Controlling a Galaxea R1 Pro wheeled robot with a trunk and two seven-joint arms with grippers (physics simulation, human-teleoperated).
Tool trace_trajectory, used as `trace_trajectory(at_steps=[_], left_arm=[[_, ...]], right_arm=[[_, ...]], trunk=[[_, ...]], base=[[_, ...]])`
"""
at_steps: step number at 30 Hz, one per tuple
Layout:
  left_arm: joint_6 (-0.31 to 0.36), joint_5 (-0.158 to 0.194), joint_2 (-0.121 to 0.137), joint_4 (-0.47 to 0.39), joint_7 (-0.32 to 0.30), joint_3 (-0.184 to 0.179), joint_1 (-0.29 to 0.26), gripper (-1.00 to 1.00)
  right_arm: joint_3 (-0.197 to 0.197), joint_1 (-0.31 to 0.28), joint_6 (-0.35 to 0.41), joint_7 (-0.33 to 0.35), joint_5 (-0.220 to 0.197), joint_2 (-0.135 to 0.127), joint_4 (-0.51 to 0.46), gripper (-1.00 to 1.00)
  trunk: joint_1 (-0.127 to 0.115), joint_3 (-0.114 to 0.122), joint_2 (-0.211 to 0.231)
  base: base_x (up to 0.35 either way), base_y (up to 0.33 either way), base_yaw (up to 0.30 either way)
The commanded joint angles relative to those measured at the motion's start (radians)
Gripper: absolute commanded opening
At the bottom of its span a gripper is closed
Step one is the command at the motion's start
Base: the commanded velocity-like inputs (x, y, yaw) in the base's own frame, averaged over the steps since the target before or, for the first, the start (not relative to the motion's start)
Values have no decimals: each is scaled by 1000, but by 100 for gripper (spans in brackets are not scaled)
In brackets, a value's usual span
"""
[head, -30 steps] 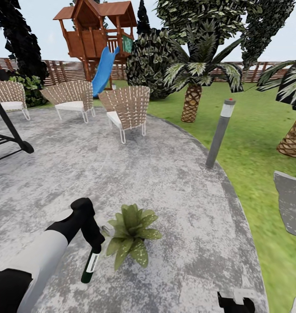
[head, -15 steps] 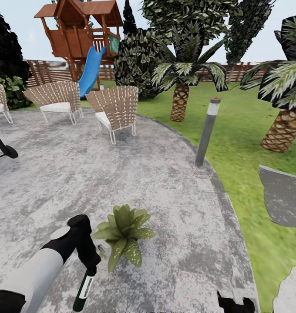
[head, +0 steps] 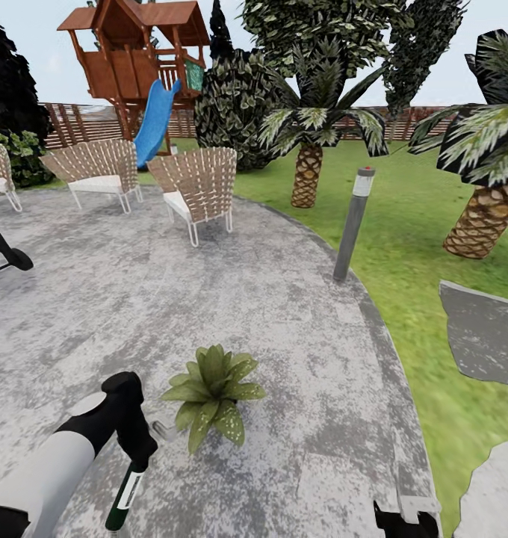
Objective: Pick up the pesticide atomizer in the garden and spray insectifuge to fully cover both potted plants in the garden.
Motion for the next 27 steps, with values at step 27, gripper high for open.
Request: trace_trajectory(at_steps=[27], left_arm=[[3,255,3,3,226,8,85,-100]], right_arm=[[-4,-1,-2,-3,0,4,1,100]], trunk=[[0,-1,0]], base=[[-68,19,-110]])
